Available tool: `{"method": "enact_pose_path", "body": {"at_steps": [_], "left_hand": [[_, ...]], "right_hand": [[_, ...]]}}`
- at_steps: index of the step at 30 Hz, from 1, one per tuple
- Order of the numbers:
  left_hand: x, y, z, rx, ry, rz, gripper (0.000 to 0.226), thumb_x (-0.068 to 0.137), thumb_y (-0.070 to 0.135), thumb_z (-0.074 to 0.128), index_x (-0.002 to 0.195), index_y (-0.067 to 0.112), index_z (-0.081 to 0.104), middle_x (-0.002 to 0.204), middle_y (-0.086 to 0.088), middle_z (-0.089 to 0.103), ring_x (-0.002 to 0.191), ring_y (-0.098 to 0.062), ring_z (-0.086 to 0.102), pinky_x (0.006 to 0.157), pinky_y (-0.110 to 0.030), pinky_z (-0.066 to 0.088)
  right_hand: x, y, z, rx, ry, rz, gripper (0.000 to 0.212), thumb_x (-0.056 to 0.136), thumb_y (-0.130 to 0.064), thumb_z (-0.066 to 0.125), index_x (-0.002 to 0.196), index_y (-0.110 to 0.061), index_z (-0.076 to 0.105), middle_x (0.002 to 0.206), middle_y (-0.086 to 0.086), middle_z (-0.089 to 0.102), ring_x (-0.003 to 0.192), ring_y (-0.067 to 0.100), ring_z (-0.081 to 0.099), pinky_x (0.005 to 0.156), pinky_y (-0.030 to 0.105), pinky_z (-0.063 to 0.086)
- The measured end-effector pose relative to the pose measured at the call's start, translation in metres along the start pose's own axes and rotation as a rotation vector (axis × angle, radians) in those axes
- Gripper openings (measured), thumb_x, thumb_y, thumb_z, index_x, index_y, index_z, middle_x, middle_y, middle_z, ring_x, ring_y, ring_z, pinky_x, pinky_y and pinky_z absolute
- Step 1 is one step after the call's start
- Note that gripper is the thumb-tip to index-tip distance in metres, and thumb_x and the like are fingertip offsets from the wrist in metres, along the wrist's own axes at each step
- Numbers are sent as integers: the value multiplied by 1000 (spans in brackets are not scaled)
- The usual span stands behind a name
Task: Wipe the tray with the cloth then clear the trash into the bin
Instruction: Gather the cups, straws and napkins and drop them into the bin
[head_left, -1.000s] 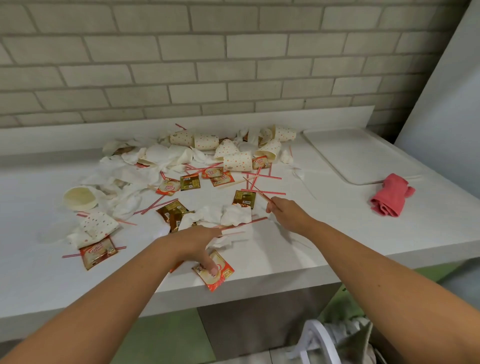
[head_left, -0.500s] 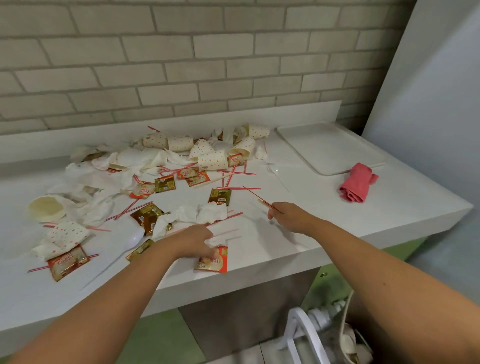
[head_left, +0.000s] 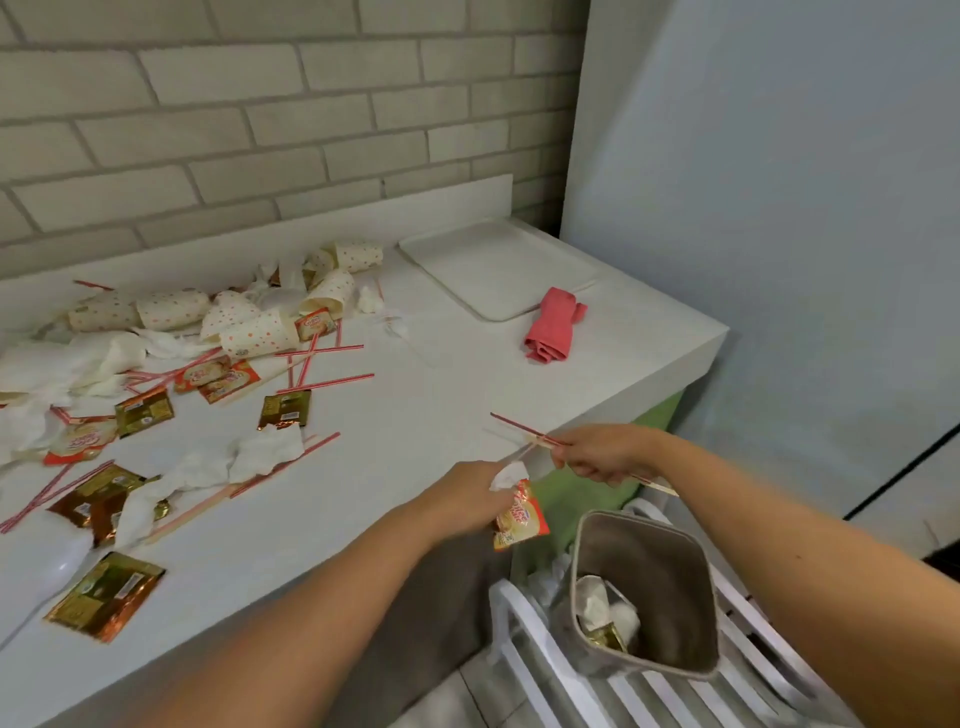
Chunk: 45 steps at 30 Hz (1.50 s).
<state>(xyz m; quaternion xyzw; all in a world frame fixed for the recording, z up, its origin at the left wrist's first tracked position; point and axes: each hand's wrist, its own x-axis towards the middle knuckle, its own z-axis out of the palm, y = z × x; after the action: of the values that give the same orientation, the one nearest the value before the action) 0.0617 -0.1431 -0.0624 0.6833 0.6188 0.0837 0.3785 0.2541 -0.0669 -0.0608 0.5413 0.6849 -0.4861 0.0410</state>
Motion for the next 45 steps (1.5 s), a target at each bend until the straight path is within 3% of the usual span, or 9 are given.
{"method": "enact_pose_path", "body": {"at_steps": [7, 12, 15, 19, 24, 29, 35, 40, 45], "left_hand": [[35, 30, 78, 33, -215, -1, 10, 91, 19, 48, 90, 13, 56, 92, -8, 57, 86, -20, 54, 57, -22, 35], [54, 36, 121, 53, -268, -120, 31, 93, 19, 45, 114, 1, 59, 116, -17, 62, 103, -30, 61, 66, -24, 37], [63, 35, 140, 61, -266, -217, 36, 93, 21, 46, 120, 2, 56, 121, -16, 60, 103, -28, 62, 68, -27, 42], [72, 32, 153, 30, -247, -279, 35, 92, 22, 47, 119, 2, 57, 120, -16, 61, 107, -29, 62, 82, -35, 53], [83, 27, 162, -47, -206, -300, 37, 92, 22, 47, 121, 1, 56, 119, -15, 61, 106, -27, 61, 70, -26, 42], [90, 32, 172, -88, -212, -303, 42, 91, 27, 51, 123, 0, 55, 123, -18, 59, 112, -31, 58, 90, -35, 49], [100, 39, 179, -226, -241, -313, 67, 88, 49, 54, 136, 4, 39, 135, -13, 48, 118, -29, 52, 90, -33, 49], [106, 43, 183, -343, -261, -292, 45, 92, 34, 50, 123, 2, 50, 116, -14, 59, 104, -28, 58, 80, -30, 44], [110, 49, 185, -356, -266, -237, 25, 92, 12, 47, 112, 2, 58, 99, -12, 59, 89, -25, 56, 79, -36, 48]], "right_hand": [[-38, 85, -9, 29, -80, 260, 25, 101, -16, 33, 80, -18, 46, 59, -3, 32, 47, 7, 27, 43, 18, 24], [-44, 130, 0, -107, -107, 555, 26, 93, -7, 44, 68, -12, 47, 45, -2, 37, 31, 6, 29, 34, 12, 25], [-40, 145, 11, -153, -89, 648, 24, 94, -6, 46, 70, -7, 47, 53, 5, 39, 37, 11, 35, 36, 18, 32], [-28, 152, 22, -129, -4, 599, 29, 96, -24, 46, 101, 2, 58, 86, 15, 64, 68, 21, 60, 68, 30, 53], [-24, 144, 20, -228, 47, 475, 39, 94, -16, 46, 130, -3, 52, 127, 16, 58, 110, 27, 59, 97, 37, 48], [-28, 140, 18, -241, 39, 453, 40, 98, -14, 40, 136, -3, 43, 134, 16, 49, 107, 26, 55, 96, 37, 46], [-37, 142, 17, -287, 7, 436, 44, 98, -21, 43, 140, -8, 40, 132, 13, 52, 112, 28, 60, 92, 34, 49], [-42, 143, 14, -288, -2, 429, 44, 99, -20, 43, 141, -8, 39, 132, 14, 52, 113, 28, 59, 92, 33, 49], [-42, 144, 14, -310, -24, 423, 41, 99, -21, 40, 138, -7, 42, 129, 15, 54, 94, 21, 57, 88, 32, 50]]}}
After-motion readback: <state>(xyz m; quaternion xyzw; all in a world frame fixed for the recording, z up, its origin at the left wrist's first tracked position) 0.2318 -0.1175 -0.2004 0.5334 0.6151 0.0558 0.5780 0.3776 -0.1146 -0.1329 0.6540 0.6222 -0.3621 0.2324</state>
